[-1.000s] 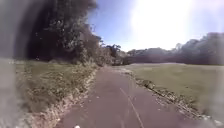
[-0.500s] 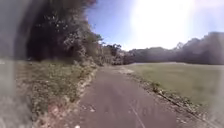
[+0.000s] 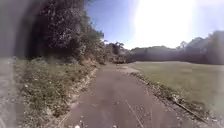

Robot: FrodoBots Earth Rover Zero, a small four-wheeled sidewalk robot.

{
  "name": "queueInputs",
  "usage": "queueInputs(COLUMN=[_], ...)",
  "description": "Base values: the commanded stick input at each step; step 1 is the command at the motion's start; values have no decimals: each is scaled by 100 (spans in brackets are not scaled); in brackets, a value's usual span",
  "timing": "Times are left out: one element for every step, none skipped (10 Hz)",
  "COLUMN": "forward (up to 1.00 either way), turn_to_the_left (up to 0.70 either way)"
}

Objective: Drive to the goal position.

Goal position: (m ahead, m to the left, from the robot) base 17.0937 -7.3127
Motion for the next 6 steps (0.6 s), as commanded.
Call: queueInputs(forward=[100, 100, 100, 100, 100, 100], turn_to_the_left=[13, 1, -40, -40, -40, 3])
